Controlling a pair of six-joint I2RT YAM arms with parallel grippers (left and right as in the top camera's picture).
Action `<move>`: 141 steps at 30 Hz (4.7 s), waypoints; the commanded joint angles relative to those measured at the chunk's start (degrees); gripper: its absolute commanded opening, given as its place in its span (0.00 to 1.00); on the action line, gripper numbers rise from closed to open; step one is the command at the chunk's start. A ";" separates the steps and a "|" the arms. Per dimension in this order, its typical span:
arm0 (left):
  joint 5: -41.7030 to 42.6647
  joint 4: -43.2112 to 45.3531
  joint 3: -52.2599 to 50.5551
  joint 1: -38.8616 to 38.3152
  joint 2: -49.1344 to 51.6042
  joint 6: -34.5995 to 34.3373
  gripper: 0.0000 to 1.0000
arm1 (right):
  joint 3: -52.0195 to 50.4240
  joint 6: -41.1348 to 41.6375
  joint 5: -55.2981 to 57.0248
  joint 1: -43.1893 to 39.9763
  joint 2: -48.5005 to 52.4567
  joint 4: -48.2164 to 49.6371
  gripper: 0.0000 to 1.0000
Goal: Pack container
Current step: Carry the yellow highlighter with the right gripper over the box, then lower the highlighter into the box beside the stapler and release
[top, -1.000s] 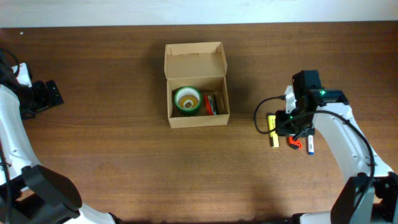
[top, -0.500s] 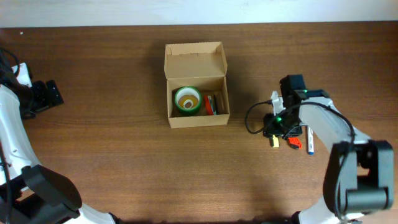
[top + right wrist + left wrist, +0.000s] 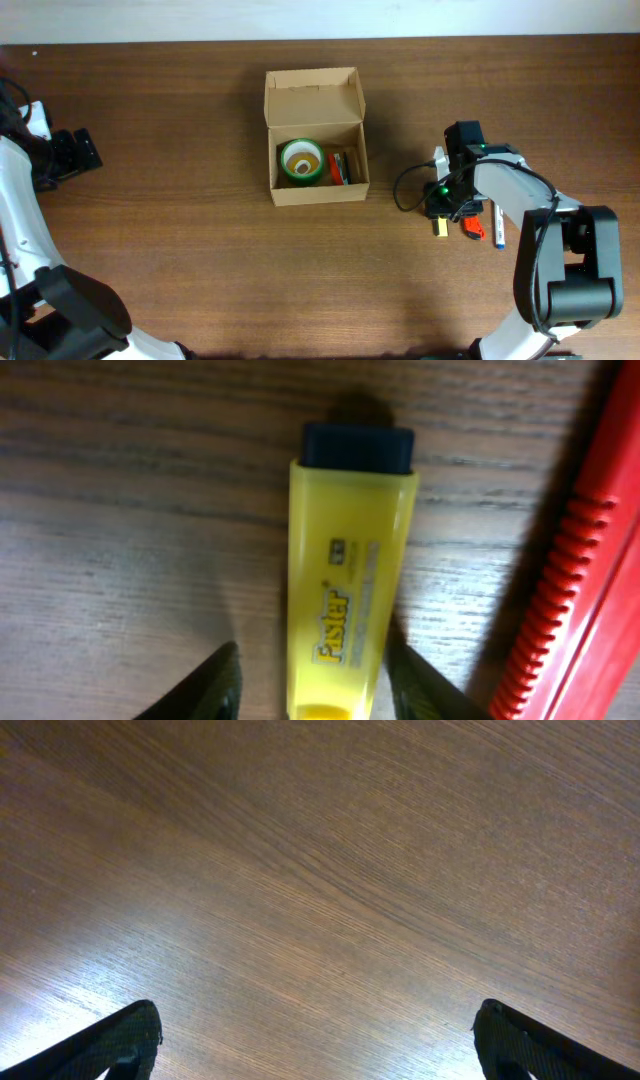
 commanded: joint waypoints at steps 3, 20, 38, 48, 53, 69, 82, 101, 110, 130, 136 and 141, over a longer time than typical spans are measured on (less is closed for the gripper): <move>0.44 0.09 -0.17 0.22 0.52 1.11 1.00 | -0.35 0.59 1.75 0.46 1.16 1.77 0.39; 0.42 0.09 -0.17 0.22 0.52 1.14 0.99 | 8.90 2.58 -2.19 0.52 -2.62 -3.82 0.04; 0.44 0.09 -0.17 0.22 0.52 1.11 1.00 | 59.71 7.89 -1.77 13.16 -0.22 -22.18 0.04; 0.44 0.09 -0.17 0.22 0.52 1.11 1.00 | 60.41 18.93 0.26 24.87 9.73 -26.73 0.04; 0.44 0.09 -0.17 0.22 0.52 1.11 1.00 | 60.41 20.04 6.21 28.28 14.27 -26.88 0.04; 0.44 0.09 -0.17 0.22 0.52 1.11 1.00 | 59.04 19.28 12.24 27.39 21.92 -28.37 0.04; 0.44 0.09 -0.17 0.22 0.52 1.14 1.00 | 50.69 23.37 9.66 26.25 22.12 -26.16 0.04; 0.44 0.09 -0.17 0.22 0.52 1.14 1.00 | 43.71 26.16 8.48 26.21 22.16 -19.85 0.04; 0.44 0.09 -0.17 0.22 0.52 1.11 1.00 | 42.66 25.90 8.28 26.23 22.16 -19.06 0.04; 0.44 0.09 -0.17 0.22 0.52 1.14 1.00 | 42.88 22.73 8.33 26.21 22.10 -18.10 0.32; 0.42 0.09 -0.17 0.22 0.52 1.11 1.00 | 47.76 18.95 8.48 26.21 21.49 -18.45 0.29; 0.42 0.09 -0.17 0.22 0.52 1.11 1.00 | 53.55 16.85 8.57 26.21 19.43 -20.50 0.23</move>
